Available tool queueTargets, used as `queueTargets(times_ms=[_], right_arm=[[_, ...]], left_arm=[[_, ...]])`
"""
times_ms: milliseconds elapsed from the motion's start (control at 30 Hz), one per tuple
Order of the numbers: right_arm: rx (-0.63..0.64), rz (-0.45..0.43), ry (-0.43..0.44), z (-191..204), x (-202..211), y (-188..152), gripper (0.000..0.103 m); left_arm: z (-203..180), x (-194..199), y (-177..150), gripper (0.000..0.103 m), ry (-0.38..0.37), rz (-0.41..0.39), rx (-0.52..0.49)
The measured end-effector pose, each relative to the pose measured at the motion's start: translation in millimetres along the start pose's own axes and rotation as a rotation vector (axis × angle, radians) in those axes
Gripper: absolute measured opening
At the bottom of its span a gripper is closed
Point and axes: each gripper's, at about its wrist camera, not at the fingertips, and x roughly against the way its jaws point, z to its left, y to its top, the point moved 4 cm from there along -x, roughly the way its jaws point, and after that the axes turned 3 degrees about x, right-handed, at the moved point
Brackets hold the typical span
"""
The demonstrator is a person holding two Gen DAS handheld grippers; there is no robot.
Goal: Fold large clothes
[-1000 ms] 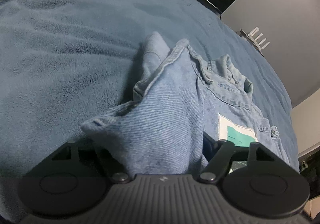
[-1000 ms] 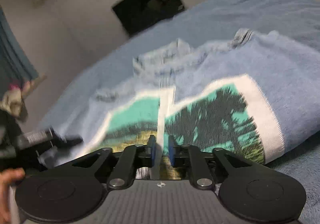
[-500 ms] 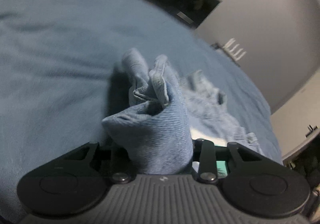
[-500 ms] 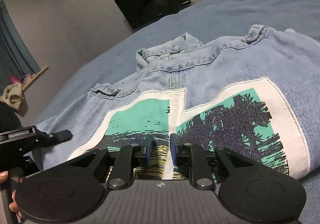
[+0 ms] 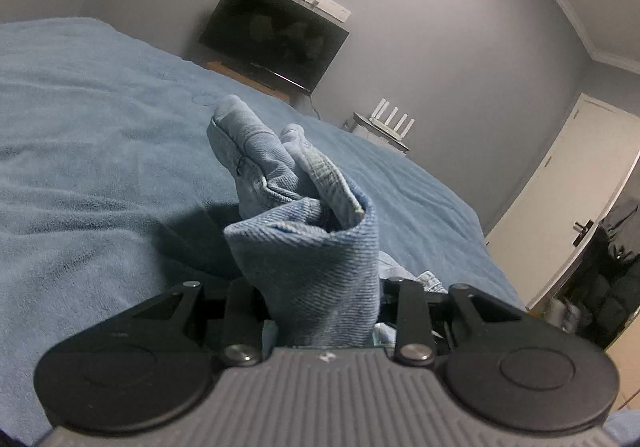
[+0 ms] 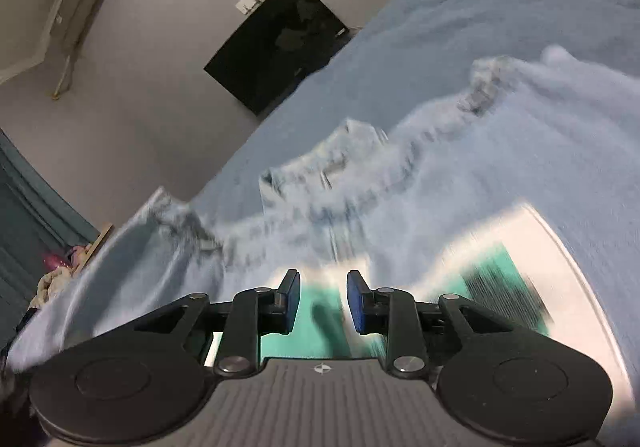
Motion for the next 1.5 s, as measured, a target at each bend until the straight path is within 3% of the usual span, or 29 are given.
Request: queueTargets(times_ms=[67, 267, 367, 433, 467, 500, 600, 767, 967, 1067, 1167, 1300, 1333, 1367, 1400, 1500], right_arm=[[0.043, 0.006, -0.003, 7, -19, 5, 0.028], [0.149, 0.179, -0.090, 11, -81, 2, 0.020], [0.103, 0.248, -0.042, 4, -82, 14, 0.022], [0.006, 0.262, 0.016, -6, -68, 24, 0.027], [-0.043, 0.238, 0.029, -10, -57, 29, 0.039], [-0.082, 0.196, 0.054, -12, -42, 34, 0.060], [-0.137, 0.141, 0.167, 0, -15, 46, 0.088], [-0.089, 0.321, 0.317, 68, -29, 58, 0.101], [0.203, 0.520, 0.257, 153, -70, 63, 0.101], [0.301, 0.628, 0.223, 186, -91, 58, 0.099], [0.473, 0.667, 0.093, 206, -105, 51, 0.094], [0.650, 0.693, -0.075, 208, -115, 43, 0.068], [0.662, 0.692, -0.078, 207, -113, 44, 0.066], [0.670, 0.686, -0.071, 205, -109, 45, 0.056], [0.679, 0.678, -0.067, 203, -105, 48, 0.039], [0.643, 0.609, -0.064, 185, -88, 65, 0.024]], left_arm=[[2, 0, 0, 0.028, -0.003, 0.002, 0.001], [5, -3, 1, 0.028, -0.037, 0.013, -0.008], [3, -4, 2, 0.028, -0.070, 0.010, -0.031], [-1, -5, 2, 0.028, -0.078, 0.009, -0.057], [-4, -5, 0, 0.028, -0.078, 0.009, -0.070], [-5, -5, -1, 0.028, -0.072, 0.009, -0.081], [-6, -3, -3, 0.028, -0.053, 0.012, -0.099], [-14, 0, -6, 0.028, -0.035, 0.013, -0.174], [-19, 0, -12, 0.028, -0.038, 0.004, -0.241], [-26, 0, -18, 0.028, -0.035, -0.003, -0.298], [-38, -2, -21, 0.028, -0.025, -0.011, -0.364], [-51, -6, -27, 0.028, -0.019, -0.010, -0.442], [-55, -8, -29, 0.028, -0.016, -0.011, -0.463], [-58, -10, -31, 0.028, -0.015, -0.011, -0.480], [-61, -11, -32, 0.028, -0.013, -0.011, -0.492], [-76, -13, -35, 0.028, -0.036, -0.016, -0.511]])
